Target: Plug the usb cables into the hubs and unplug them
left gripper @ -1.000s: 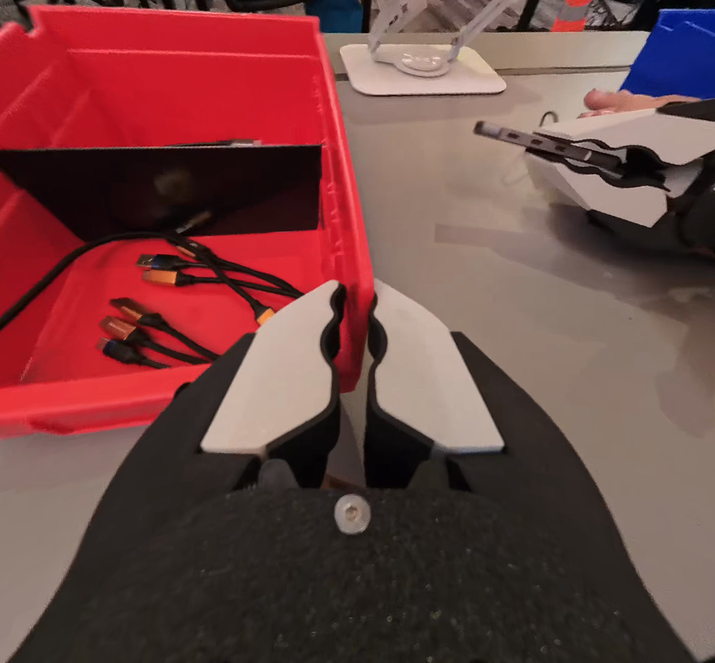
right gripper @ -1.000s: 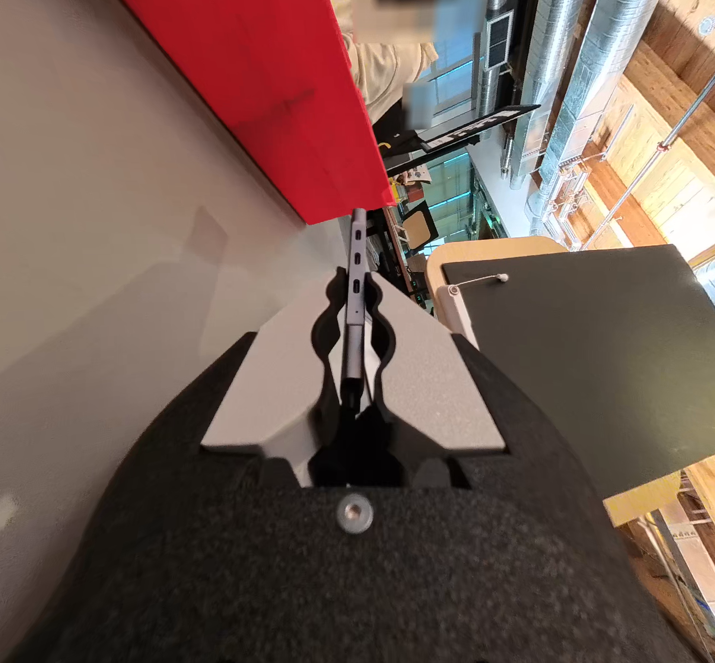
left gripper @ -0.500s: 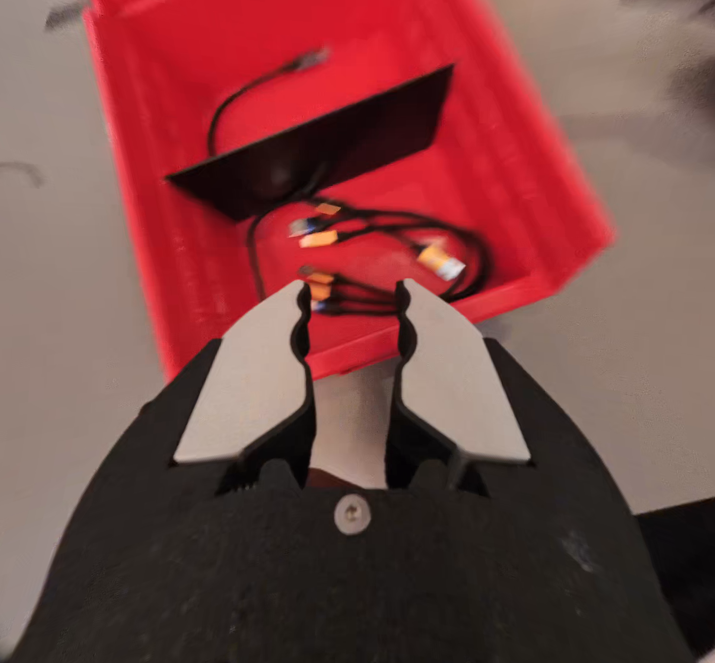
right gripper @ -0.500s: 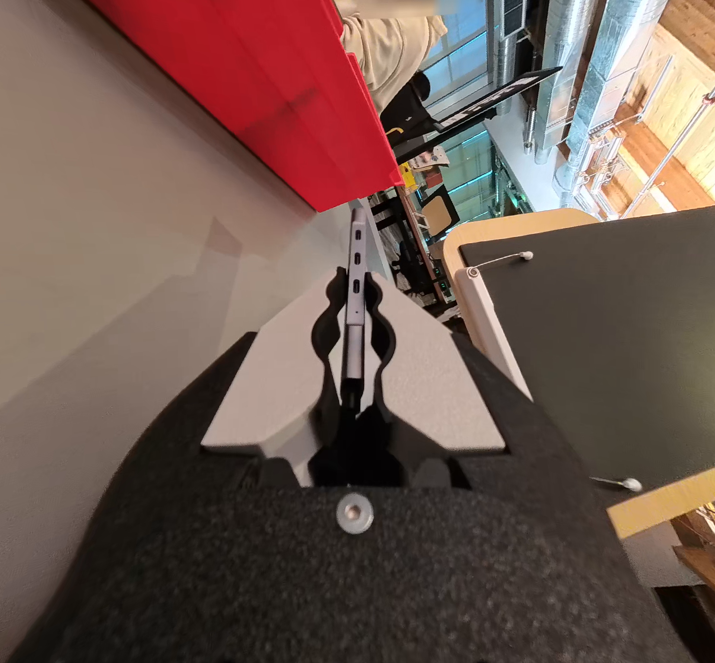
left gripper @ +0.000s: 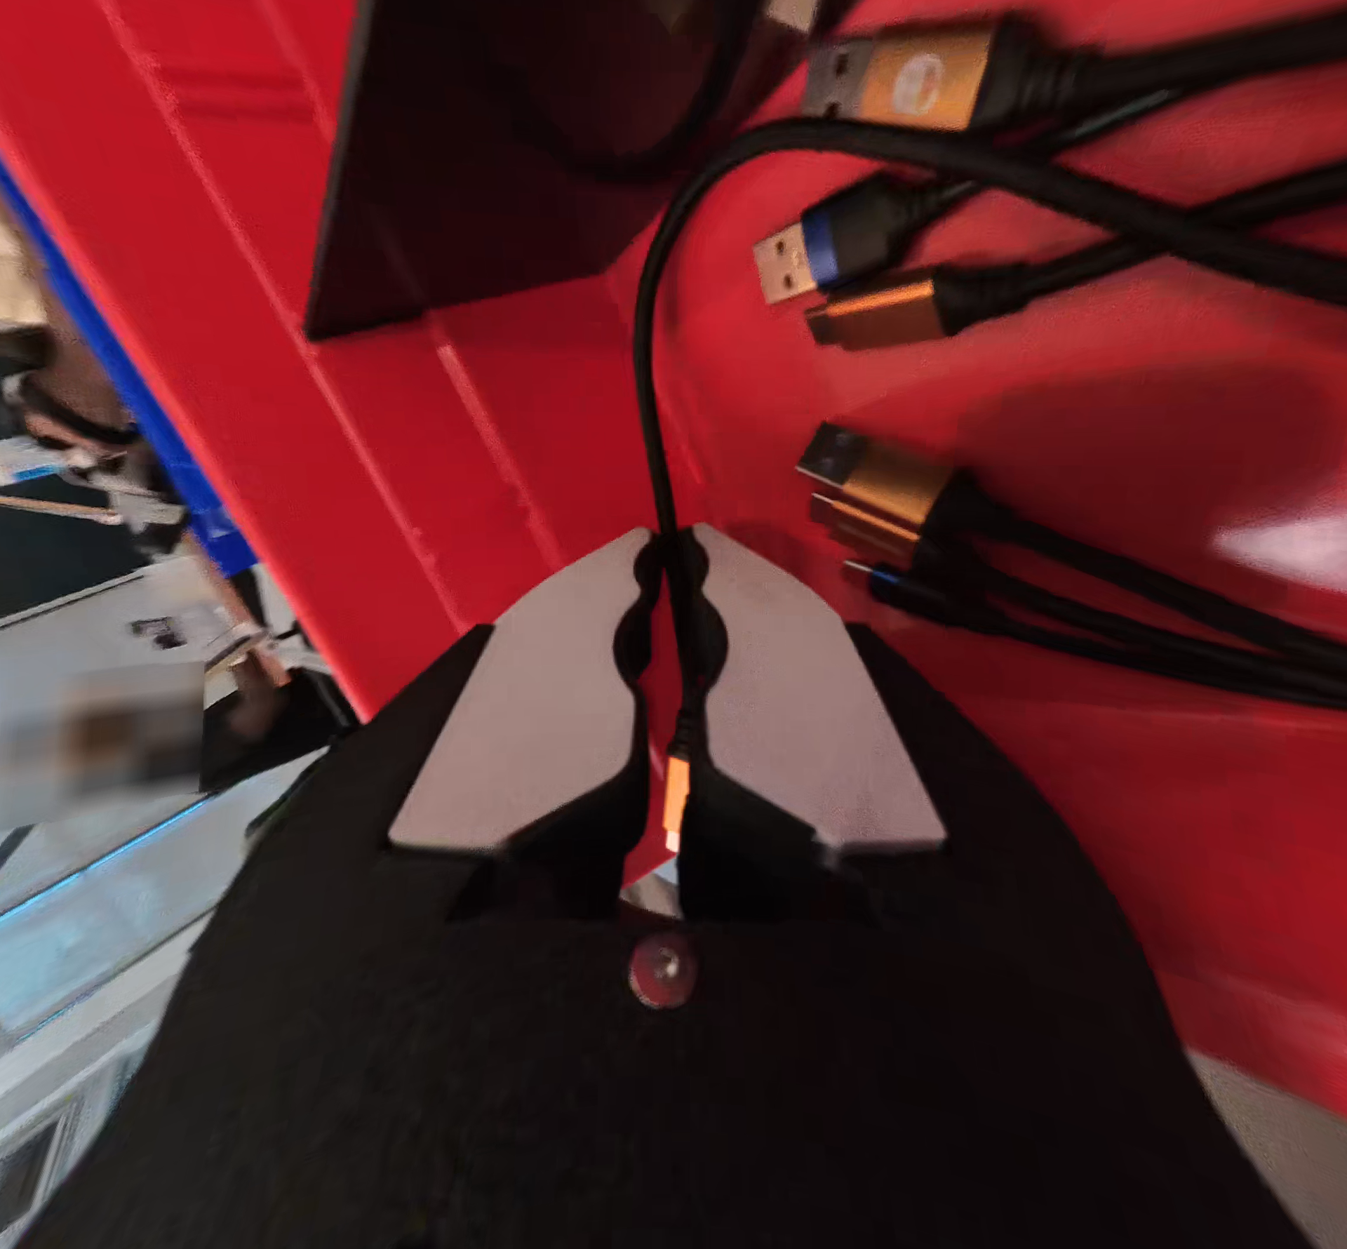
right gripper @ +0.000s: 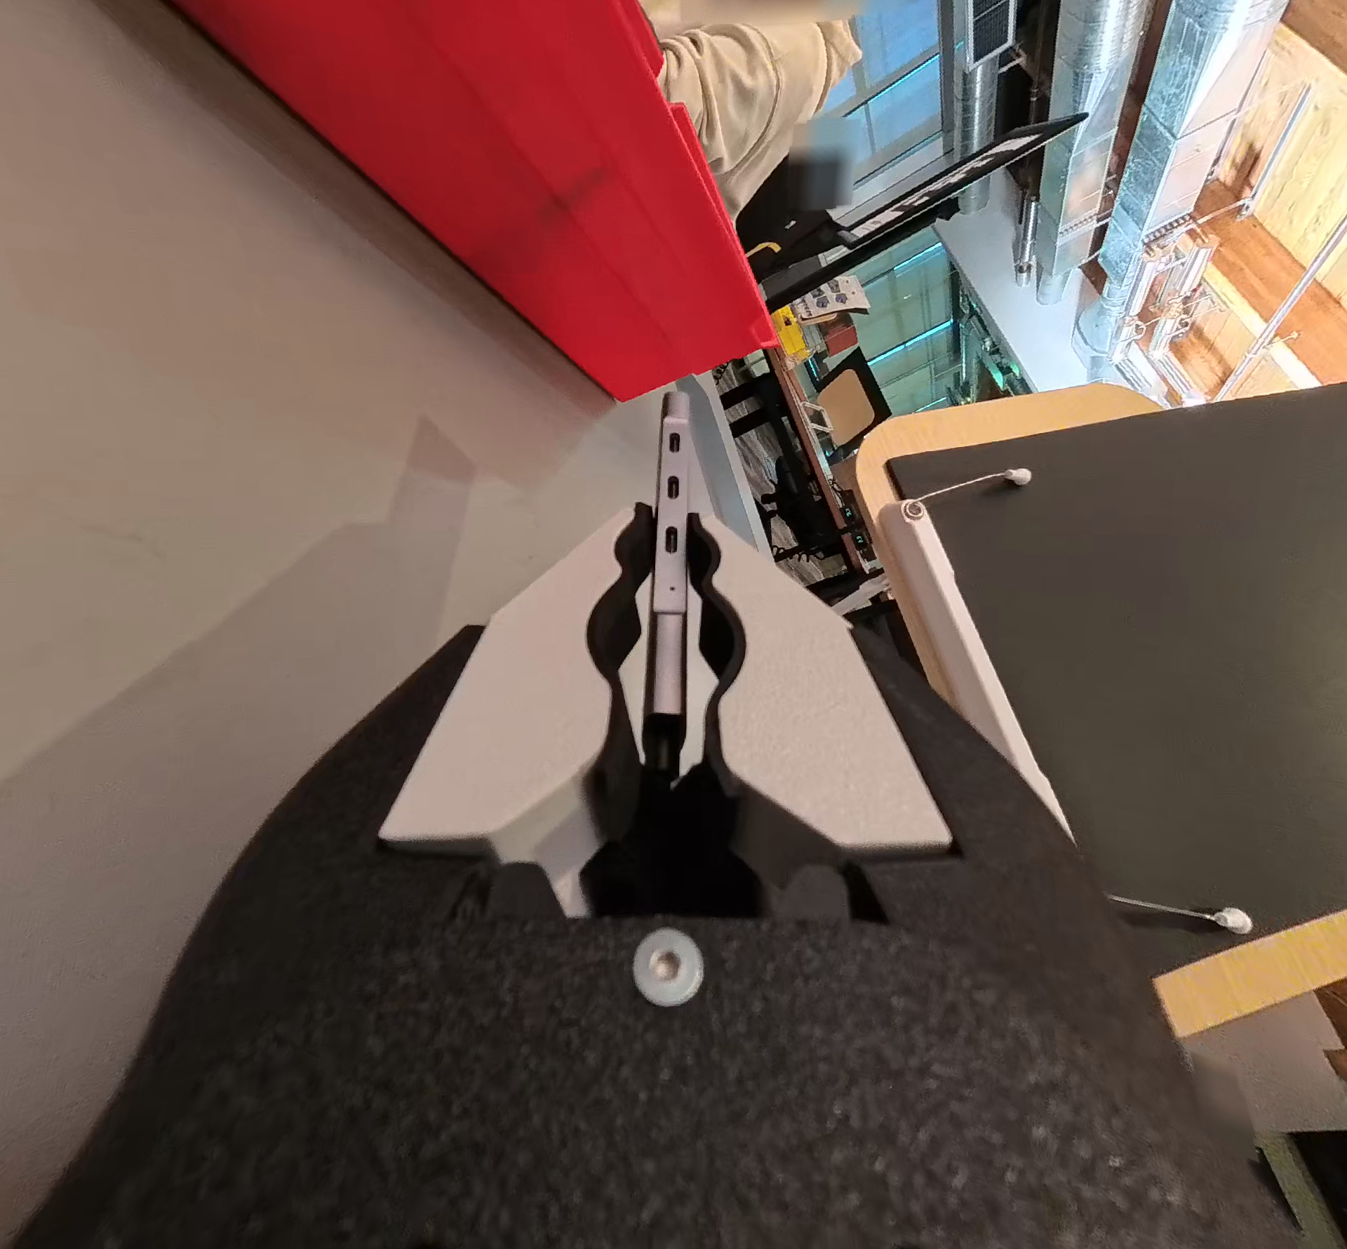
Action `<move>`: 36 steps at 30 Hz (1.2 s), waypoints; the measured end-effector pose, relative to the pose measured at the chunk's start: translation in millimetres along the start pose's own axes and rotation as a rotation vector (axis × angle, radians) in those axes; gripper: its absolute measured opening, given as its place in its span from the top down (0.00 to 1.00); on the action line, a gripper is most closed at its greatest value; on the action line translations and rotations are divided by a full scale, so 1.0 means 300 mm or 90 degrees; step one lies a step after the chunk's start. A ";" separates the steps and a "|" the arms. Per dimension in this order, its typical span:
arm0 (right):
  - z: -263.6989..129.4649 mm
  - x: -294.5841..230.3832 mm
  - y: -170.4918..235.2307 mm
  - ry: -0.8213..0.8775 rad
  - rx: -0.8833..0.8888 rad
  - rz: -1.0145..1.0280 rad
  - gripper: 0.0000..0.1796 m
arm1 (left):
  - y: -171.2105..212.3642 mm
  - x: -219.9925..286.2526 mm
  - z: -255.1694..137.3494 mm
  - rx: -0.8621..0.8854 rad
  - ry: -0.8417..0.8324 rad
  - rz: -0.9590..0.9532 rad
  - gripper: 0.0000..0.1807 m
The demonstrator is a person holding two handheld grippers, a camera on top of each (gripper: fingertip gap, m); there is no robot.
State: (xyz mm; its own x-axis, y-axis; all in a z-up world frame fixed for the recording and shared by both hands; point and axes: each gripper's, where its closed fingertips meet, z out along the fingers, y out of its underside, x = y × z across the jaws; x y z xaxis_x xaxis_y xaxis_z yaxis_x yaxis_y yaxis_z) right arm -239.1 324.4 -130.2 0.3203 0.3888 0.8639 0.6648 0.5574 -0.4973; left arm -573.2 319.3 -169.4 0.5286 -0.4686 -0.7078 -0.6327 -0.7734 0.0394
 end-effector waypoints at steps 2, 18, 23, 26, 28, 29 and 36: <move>-0.001 0.002 0.002 0.000 -0.001 0.005 0.96 | -0.025 -0.052 -0.036 0.044 -0.050 -0.046 0.98; -0.007 0.057 0.032 0.027 -0.010 0.069 0.96 | -0.173 -0.190 -0.841 0.608 -0.067 0.413 0.98; -0.007 0.058 0.039 0.030 -0.016 0.065 0.96 | -0.223 0.053 -0.835 0.568 0.008 0.711 0.98; -0.007 0.058 0.040 0.028 -0.015 0.068 0.96 | -0.257 0.283 -0.842 0.601 0.096 0.826 0.98; -0.012 0.062 0.044 0.030 -0.016 0.073 0.96 | -0.294 0.425 -0.814 0.619 0.069 0.908 0.98; -0.016 0.068 0.047 0.035 -0.018 0.078 0.96 | -0.315 0.491 -0.797 0.632 0.034 0.947 0.98; -0.031 0.125 0.076 0.063 -0.014 0.158 0.96 | -0.467 0.754 -0.847 0.773 -0.020 0.872 0.91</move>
State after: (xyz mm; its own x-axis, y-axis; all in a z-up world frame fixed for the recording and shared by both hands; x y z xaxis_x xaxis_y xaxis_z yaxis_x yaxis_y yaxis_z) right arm -205.6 344.7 -108.3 0.5394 0.4377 0.7194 0.5717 0.4369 -0.6945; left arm -221.2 213.1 -155.7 -0.6544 -0.4133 -0.6332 -0.5812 0.8106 0.0715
